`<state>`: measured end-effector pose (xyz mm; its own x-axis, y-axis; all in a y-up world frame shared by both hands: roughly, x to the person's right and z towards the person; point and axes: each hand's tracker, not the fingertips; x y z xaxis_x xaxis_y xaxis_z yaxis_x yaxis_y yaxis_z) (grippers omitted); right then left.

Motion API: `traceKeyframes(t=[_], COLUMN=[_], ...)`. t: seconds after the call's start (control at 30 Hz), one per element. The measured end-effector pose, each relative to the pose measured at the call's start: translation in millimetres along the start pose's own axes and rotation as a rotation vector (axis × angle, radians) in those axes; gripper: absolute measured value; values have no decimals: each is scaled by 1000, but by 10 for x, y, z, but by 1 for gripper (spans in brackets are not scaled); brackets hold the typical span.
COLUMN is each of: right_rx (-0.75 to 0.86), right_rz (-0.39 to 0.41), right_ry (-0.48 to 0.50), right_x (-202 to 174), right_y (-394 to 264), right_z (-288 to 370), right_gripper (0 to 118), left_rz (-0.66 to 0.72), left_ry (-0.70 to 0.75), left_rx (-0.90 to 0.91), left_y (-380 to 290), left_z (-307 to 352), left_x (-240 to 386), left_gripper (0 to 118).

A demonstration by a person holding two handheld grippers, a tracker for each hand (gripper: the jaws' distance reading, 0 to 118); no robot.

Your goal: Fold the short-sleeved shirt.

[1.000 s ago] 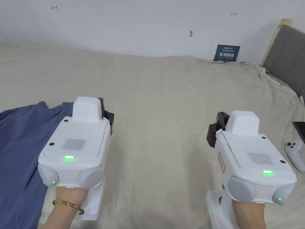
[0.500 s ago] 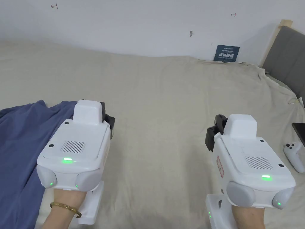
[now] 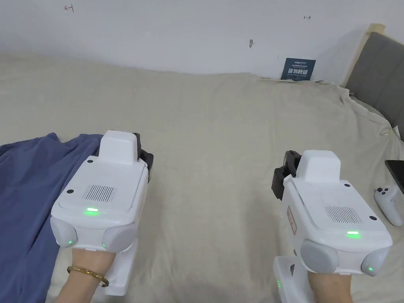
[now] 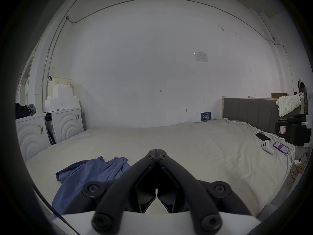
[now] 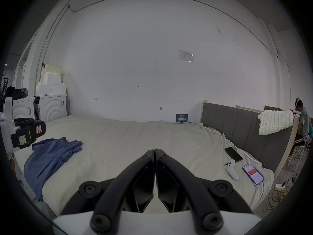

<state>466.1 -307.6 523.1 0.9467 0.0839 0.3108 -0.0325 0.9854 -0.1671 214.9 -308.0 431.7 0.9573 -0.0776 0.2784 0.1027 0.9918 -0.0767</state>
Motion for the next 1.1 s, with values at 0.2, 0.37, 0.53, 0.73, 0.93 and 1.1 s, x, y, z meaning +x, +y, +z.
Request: traceKeyframes(t=[0.2, 0.37, 0.53, 0.73, 0.93, 1.1], right_rx=[4, 8, 7, 5, -3, -1], right_rz=[5, 5, 10, 11, -6, 9], right_ry=[1, -2, 1, 0, 12, 69], right_x=[1, 0, 1, 5, -57, -297], right_y=[-4, 2, 5, 7, 18, 53], right_z=[3, 15, 22, 22, 6, -49], right_gripper=[0, 0, 0, 0, 0, 0], left_rz=[-4, -12, -14, -19, -8, -12], left_ry=[-2, -7, -8, -10, 2, 48], left_rx=[1, 8, 11, 15, 19, 18], left_y=[0, 12, 15, 29, 38, 33], left_z=[-4, -5, -7, -9, -7, 65], left_x=[27, 43, 45, 58, 18, -185], left_gripper=[0, 0, 0, 0, 0, 0])
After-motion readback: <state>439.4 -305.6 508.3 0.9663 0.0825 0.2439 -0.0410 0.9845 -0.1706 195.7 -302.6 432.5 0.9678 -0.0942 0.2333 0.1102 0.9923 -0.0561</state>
